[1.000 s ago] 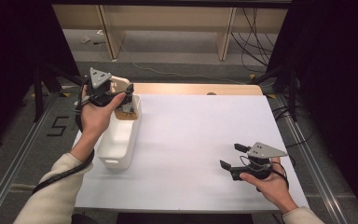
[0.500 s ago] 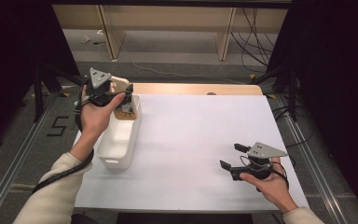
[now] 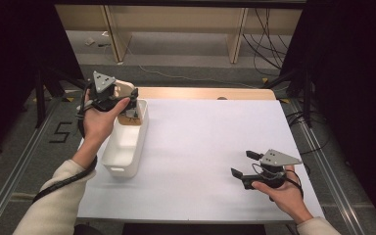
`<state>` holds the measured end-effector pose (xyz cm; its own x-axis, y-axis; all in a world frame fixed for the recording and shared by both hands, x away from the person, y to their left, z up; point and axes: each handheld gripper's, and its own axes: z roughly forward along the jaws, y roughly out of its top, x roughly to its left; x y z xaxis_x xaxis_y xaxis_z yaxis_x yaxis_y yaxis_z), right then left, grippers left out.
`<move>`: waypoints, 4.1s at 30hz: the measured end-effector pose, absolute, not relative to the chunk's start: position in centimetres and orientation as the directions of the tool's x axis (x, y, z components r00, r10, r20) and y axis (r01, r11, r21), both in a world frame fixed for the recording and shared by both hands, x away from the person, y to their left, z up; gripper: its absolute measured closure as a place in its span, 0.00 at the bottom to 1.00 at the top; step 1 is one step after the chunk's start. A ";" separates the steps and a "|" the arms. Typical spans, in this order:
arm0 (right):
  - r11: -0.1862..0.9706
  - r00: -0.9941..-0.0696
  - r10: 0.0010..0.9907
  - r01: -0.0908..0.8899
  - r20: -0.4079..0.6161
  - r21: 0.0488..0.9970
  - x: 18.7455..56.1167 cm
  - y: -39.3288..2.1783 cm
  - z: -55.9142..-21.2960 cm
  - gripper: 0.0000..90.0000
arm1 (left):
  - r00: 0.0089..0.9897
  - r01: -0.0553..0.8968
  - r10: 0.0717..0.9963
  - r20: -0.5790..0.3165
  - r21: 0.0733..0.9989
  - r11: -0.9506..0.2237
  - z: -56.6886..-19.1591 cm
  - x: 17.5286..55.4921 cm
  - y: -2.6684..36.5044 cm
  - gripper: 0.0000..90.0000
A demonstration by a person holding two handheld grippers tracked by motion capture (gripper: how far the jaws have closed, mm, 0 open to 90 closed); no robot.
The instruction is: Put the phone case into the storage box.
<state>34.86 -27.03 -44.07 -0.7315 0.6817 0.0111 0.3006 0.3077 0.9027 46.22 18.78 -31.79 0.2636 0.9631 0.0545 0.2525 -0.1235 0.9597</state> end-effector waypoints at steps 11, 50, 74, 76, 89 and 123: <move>0.308 -0.731 0.682 0.301 0.011 0.903 34.9 -27.0 -44.1 0.17 | 0.261 0.251 0.963 0.070 0.958 -0.138 -32.0 46.4 18.9 0.12; 0.306 -0.729 0.685 0.304 0.013 0.902 35.0 -27.1 -44.1 0.17 | 0.252 0.260 0.964 0.089 0.953 -0.156 -32.7 47.3 19.7 0.12; 0.306 -0.729 0.685 0.303 0.013 0.903 34.9 -27.0 -44.1 0.17 | 0.253 0.263 0.961 0.111 0.948 -0.178 -33.1 47.8 19.5 0.12; 0.305 -0.729 0.685 0.302 0.012 0.903 34.9 -27.0 -44.1 0.17 | 0.254 0.264 0.961 0.112 0.947 -0.180 -33.2 47.9 19.5 0.12; 0.307 -0.730 0.683 0.303 0.012 0.902 35.0 -27.0 -44.1 0.17 | 0.259 0.270 0.959 0.116 0.945 -0.187 -33.6 48.5 19.6 0.12; 0.306 -0.732 0.681 0.298 0.010 0.904 35.0 -27.1 -44.1 0.17 | 0.267 0.289 0.956 0.118 0.937 -0.197 -34.4 49.9 19.4 0.12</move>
<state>35.05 -27.09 -44.12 -0.7319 0.6813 0.0103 0.2976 0.3061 0.9043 49.86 19.40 -34.41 0.2671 0.9564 0.1183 0.2890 -0.1966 0.9369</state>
